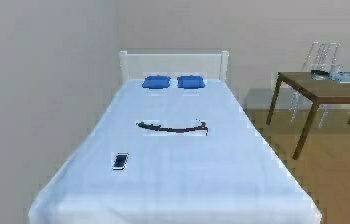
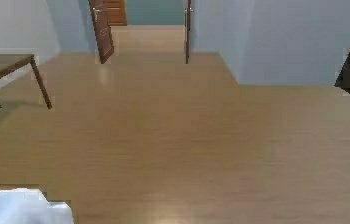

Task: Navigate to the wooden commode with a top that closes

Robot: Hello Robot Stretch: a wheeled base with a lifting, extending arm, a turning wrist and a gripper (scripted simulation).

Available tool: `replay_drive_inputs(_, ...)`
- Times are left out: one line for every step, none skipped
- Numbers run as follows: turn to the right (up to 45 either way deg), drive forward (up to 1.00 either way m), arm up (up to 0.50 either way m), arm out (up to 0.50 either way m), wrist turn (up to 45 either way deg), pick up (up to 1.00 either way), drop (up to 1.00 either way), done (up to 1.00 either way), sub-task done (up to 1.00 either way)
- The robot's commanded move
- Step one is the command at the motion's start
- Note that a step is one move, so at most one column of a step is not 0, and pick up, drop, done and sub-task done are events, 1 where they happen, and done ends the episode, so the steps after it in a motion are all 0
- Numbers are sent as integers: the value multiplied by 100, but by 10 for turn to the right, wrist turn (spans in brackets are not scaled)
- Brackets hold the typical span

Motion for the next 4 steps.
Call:
replay_drive_inputs(450,0,0,0,0,0,0,0,0)
replay_drive_inputs(450,0,0,0,0,0,0,0,0)
replay_drive_inputs(0,95,0,0,0,0,0,0,0)
replay_drive_inputs(-120,0,0,0,0,0,0,0,0)
